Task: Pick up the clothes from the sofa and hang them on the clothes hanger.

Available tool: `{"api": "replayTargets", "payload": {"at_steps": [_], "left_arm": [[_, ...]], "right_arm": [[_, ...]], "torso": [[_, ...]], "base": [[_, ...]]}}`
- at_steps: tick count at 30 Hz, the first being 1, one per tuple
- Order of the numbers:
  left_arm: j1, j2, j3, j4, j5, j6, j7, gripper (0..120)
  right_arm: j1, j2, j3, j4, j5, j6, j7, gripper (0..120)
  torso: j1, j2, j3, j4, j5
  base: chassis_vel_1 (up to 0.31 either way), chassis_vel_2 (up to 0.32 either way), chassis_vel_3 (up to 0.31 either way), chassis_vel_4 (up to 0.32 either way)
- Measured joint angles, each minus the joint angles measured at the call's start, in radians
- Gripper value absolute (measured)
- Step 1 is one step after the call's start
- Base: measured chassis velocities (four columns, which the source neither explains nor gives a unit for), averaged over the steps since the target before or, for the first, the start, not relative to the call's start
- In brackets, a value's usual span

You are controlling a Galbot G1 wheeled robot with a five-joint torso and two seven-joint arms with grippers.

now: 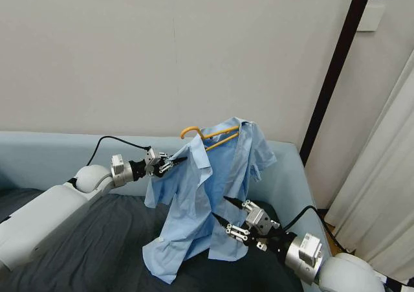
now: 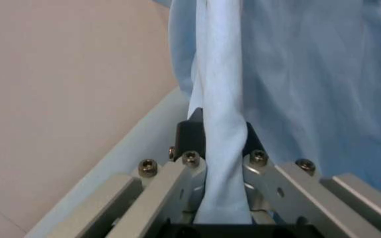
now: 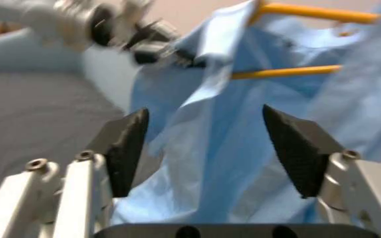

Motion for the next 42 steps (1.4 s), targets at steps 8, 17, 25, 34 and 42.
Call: {"api": "replayTargets", "payload": {"at_steps": [8,17,25,34,42], "left_arm": [[-0.005,0.011,0.029,-0.029,0.009,-0.001,0.002,3],[-0.021,0.019,0.06,-0.047,0.027,0.002,0.005,3],[-0.026,0.01,0.077,-0.05,0.041,0.004,0.01,3],[-0.006,0.022,0.072,-0.063,0.045,0.005,0.015,3],[-0.014,0.037,0.076,-0.064,0.035,0.008,0.032,3]], "right_arm": [[0.121,0.063,0.064,-0.084,0.255,-0.045,0.202,98],[0.164,0.118,0.065,-0.152,0.317,-0.06,0.234,100],[0.196,0.16,0.037,-0.194,0.343,-0.068,0.245,100],[0.206,0.162,0.027,-0.204,0.343,-0.067,0.267,79],[0.198,0.156,0.02,-0.184,0.311,-0.058,0.271,47]], "torso": [[0.0,0.0,0.0,0.0002,-0.0001],[0.0,0.0,0.0,0.0002,-0.0002],[0.0,0.0,0.0,0.0001,0.0],[0.0,0.0,0.0,0.0002,0.0],[0.0,0.0,0.0,0.0001,0.0001]], "base": [[0.0,0.0,0.0,0.0],[0.0,0.0,0.0,0.0],[0.0,0.0,0.0,0.0],[0.0,0.0,0.0,0.0],[0.0,0.0,0.0,0.0]]}}
